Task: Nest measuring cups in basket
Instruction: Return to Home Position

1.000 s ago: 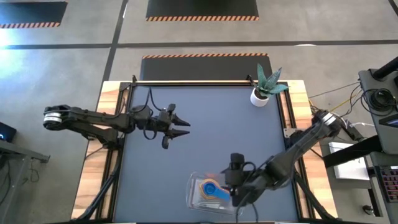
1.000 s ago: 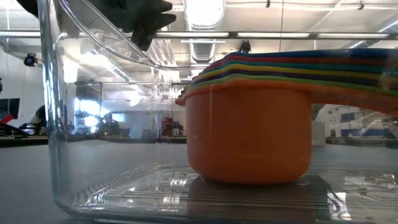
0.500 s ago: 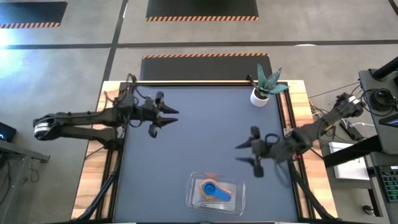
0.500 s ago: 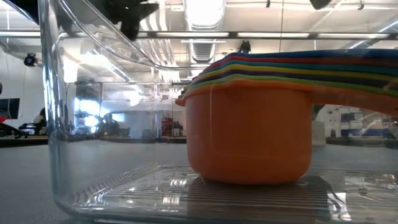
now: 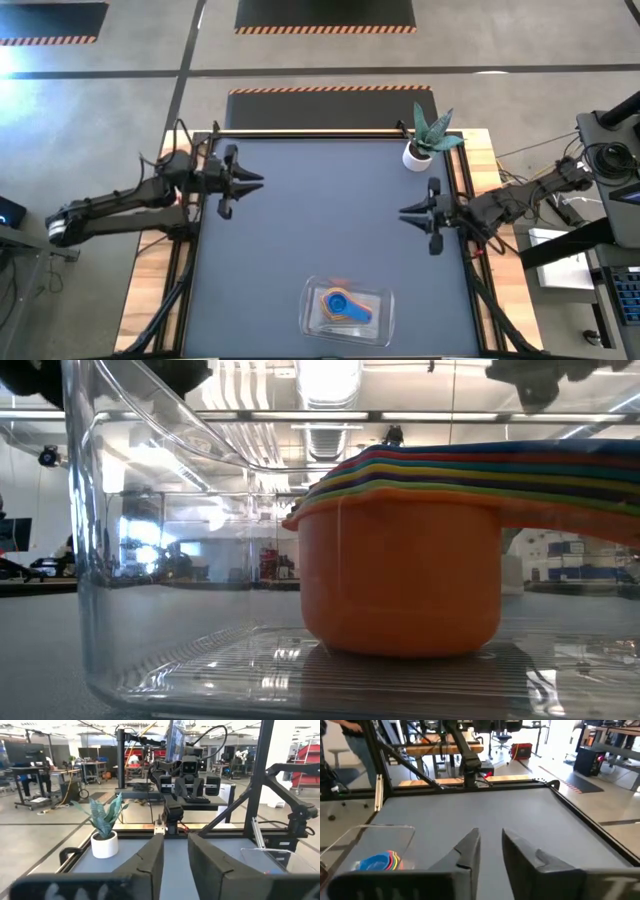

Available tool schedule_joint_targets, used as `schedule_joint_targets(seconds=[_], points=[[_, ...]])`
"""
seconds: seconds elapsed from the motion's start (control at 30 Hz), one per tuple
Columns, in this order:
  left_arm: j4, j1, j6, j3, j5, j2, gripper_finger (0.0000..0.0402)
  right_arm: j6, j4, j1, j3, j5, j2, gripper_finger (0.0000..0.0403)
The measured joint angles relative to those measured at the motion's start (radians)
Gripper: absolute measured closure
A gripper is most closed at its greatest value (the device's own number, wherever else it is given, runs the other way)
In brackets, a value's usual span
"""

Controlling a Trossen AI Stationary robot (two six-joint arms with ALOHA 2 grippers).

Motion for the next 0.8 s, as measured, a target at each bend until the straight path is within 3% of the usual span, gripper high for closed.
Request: schedule_joint_targets(seconds=[0.27, 0.6, 0.8], points=[[0.091, 0.046, -0.074, -0.168, 0.021, -0.161, 0.0385, 0.005, 0.006, -0.001, -0.11, -0.044, -0.118, 0.039], [0.377, 0.047, -0.166, -0.438, 0.021, -0.204, 0.0401, -0.029, 0.095, -0.001, -0.304, -0.102, -0.263, 0.0394], [0.447, 0.049, -0.17, -0.483, 0.021, -0.207, 0.0401, -0.109, 0.161, -0.001, -0.416, -0.108, -0.442, 0.0394]])
